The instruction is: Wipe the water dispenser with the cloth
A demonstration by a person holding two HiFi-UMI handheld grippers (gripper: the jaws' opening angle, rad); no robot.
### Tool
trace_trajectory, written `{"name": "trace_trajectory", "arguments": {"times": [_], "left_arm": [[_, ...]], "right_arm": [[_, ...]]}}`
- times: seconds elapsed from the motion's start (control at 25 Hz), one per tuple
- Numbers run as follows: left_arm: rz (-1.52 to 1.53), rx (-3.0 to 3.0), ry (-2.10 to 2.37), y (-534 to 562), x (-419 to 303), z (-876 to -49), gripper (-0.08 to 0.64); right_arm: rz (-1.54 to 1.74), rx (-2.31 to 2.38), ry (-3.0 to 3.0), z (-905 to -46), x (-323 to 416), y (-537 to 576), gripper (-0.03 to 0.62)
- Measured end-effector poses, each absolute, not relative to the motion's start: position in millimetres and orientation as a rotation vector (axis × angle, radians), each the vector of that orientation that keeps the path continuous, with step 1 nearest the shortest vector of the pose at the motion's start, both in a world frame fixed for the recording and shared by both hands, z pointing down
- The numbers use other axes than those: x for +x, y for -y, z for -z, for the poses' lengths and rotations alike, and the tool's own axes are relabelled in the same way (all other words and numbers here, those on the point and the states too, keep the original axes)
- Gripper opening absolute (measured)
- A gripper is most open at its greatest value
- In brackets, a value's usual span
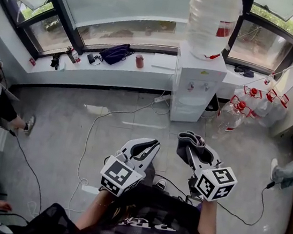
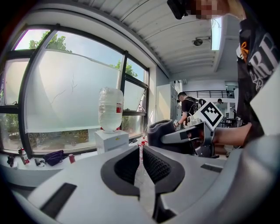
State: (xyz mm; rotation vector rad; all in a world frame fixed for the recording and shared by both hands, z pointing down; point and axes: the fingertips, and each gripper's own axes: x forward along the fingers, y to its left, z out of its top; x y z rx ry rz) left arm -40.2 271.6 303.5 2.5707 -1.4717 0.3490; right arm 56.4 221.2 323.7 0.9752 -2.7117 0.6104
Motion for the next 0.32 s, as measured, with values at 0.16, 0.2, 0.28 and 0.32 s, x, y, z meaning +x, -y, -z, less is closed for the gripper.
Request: {"name": "trace_trajectory", "arguments": {"times": [0.16, 0.2, 0.28, 0.32], "left_arm": [[-0.364, 2.57, 1.467, -273.6, -38.3, -304.9, 0.023], [-0.367, 2.569, 1.467, -273.6, -37.7, -305.3, 0.023], [-0.371, 2.567, 1.466, -273.6, -36.3, -306.1, 0.023], [-0.372, 2.566, 1.465, -273.5, -35.5, -306.4, 0.023]], "right_arm": [[-0.599, 0.967, 2.711, -322.7, 56.7, -221.4, 0.104], [-0.594, 0.965, 2.711, -322.4, 57.1, -220.9, 0.104], [-0.582, 0.961, 2.713, -321.4, 58.0, -219.7, 0.104], [-0.575, 0.958, 2.715, -320.7, 58.4, -219.0, 0.104]]}}
